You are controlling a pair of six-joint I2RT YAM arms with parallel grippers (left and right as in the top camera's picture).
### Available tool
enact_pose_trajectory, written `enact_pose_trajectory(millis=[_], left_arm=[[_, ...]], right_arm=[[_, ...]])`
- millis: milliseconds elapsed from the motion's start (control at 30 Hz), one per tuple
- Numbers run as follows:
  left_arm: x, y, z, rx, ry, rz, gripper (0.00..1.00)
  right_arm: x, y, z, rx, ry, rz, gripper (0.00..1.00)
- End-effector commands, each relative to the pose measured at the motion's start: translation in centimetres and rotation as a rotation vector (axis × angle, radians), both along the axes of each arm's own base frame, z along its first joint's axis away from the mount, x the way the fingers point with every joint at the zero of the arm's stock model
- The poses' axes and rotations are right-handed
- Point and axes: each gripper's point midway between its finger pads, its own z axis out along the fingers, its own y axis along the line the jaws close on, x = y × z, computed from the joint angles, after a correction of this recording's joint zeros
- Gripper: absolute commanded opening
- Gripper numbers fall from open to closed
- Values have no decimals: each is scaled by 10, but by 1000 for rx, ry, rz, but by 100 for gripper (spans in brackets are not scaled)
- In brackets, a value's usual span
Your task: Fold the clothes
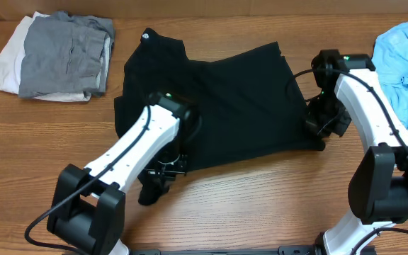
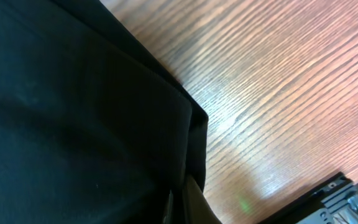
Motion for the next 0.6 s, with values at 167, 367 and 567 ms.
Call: enact_pose_trajectory(millis=[167,367,567], left_arm=[[-9,3,8,40,4,14,29],[-5,5,7,50,-12,9,72],[29,-7,-6,-35,-143,21,81]], right_arm=[[-2,-8,23,-44,-83,-32,24],[7,-11,46,-40,-201,-14,100],[45,17,53,125,-348,167,99]])
